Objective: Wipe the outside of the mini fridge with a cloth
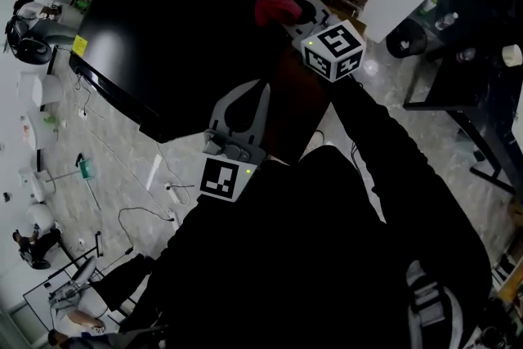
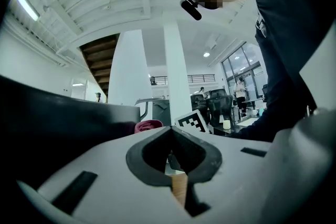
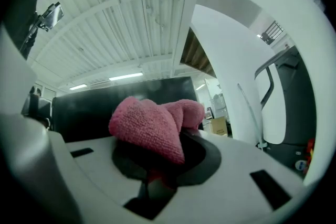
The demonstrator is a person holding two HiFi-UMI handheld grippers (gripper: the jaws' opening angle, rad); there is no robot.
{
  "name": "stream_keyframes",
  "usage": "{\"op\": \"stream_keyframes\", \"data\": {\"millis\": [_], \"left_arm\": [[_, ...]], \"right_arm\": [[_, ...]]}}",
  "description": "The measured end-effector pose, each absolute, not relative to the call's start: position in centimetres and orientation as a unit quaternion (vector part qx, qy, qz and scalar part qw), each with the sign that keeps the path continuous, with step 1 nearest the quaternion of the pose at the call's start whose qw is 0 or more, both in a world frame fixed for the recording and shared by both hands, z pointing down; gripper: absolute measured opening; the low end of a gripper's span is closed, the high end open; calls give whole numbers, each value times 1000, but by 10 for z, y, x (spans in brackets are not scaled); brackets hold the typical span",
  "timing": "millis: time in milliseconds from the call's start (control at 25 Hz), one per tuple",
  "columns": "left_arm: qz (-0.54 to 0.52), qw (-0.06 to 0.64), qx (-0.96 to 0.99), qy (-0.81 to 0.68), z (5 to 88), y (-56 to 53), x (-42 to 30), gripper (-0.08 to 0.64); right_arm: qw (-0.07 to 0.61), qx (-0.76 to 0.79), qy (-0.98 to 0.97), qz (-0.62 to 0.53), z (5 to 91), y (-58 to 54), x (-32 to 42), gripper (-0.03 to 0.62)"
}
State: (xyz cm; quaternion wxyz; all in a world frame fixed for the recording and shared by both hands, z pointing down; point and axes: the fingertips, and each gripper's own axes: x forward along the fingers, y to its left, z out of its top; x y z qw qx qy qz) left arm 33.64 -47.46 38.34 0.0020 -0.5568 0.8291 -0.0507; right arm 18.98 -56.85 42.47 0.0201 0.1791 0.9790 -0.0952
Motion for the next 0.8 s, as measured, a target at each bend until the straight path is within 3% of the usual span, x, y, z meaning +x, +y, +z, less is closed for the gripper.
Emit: {"op": "stream_keyframes", "data": {"millis": [240,480,800], "left_arm": [[-58,-10,-557,828,390,-460,338,3],[-38,-20,-563,825,409,-442,338,3],[-57,-119,-568,812,524,-394,348,3]], "right_arm": [[15,147,984,-96,426,-584,186,88],[25,132,985,-107,442,-568,233,89],[-74,177,973,-126,560,-471,283,89]]}}
